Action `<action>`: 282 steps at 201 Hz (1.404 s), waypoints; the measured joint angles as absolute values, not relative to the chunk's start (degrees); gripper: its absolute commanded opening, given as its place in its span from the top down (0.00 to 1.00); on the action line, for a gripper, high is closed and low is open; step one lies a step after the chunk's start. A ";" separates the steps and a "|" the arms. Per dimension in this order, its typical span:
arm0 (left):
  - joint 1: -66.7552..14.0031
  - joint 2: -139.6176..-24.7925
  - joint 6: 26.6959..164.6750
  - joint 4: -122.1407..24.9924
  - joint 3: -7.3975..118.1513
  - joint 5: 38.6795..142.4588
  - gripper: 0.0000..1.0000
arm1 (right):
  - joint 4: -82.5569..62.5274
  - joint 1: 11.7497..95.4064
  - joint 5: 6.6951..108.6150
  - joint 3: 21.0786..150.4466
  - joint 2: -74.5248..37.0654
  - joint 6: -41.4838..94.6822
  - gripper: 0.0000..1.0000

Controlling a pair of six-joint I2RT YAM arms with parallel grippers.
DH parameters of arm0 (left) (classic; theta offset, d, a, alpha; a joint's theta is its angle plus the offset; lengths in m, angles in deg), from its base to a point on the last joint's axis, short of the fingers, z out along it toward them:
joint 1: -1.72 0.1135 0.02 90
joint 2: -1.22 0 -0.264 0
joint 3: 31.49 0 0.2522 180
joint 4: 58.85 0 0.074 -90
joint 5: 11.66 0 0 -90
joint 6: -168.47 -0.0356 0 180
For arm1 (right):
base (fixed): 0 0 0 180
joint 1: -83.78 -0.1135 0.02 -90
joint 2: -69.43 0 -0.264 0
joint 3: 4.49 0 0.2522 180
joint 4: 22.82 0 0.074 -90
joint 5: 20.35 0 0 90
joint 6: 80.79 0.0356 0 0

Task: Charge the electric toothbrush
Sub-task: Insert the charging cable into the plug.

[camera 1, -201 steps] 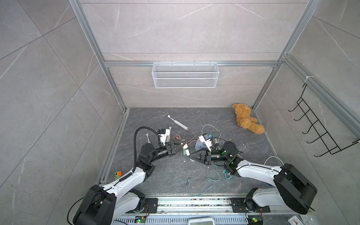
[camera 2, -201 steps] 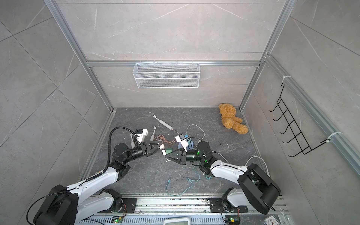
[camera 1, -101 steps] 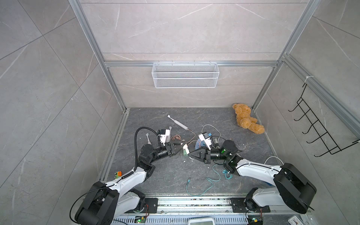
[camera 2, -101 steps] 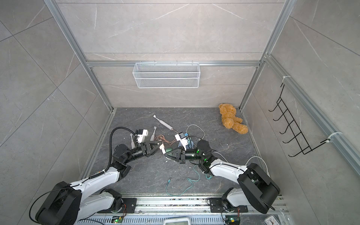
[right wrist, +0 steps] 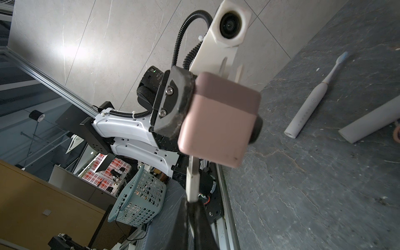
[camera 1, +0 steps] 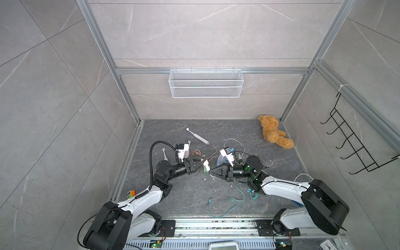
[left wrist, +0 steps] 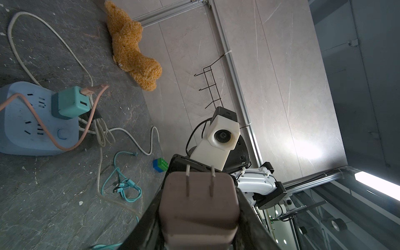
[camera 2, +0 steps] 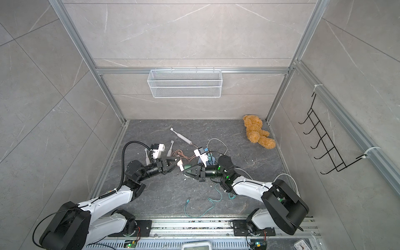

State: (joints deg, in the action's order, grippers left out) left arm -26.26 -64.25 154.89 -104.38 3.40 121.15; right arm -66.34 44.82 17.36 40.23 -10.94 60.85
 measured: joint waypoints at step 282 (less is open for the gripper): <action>-30.79 -66.24 152.53 -107.02 2.92 114.79 1.00 | -63.70 47.60 15.42 41.43 -9.85 65.86 1.00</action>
State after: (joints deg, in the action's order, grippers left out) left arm -30.79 -66.24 152.53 -107.02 2.92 114.79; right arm -63.70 47.60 15.42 41.43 -9.85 65.86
